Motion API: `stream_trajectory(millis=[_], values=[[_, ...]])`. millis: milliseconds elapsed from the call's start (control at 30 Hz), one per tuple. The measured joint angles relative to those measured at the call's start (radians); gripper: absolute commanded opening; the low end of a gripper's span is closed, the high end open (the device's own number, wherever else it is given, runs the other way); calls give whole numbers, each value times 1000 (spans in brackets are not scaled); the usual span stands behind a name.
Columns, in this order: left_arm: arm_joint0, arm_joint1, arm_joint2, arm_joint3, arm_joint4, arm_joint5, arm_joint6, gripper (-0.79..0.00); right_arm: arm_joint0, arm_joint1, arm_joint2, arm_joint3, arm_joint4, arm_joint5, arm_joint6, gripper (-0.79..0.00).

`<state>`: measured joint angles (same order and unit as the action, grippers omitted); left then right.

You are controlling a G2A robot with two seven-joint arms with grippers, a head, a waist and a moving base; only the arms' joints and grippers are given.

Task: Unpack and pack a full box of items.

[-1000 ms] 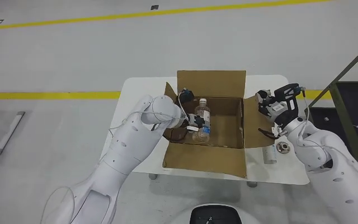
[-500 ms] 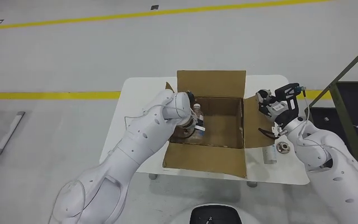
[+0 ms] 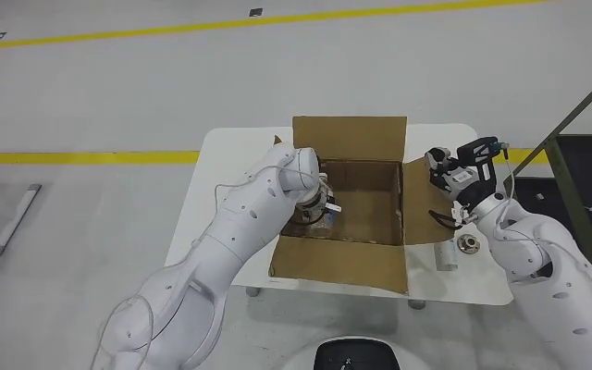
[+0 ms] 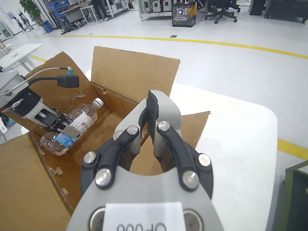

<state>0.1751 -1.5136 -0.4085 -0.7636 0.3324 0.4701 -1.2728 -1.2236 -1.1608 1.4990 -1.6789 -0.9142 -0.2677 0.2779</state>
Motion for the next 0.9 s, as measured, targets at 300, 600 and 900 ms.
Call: stream_trajectory(millis=[300,600,900], values=[[-17,-24,-7,47,13,-36,23,0,-1,2,1,-3,-2,1,6,-785],[-39,1,-65,-52,79,-91,123,0,-4,3,3,-10,-4,5,11,-785],[33,91,-164,-306,254,-46,159,0,3,9,58,-66,38,22,40,-785]])
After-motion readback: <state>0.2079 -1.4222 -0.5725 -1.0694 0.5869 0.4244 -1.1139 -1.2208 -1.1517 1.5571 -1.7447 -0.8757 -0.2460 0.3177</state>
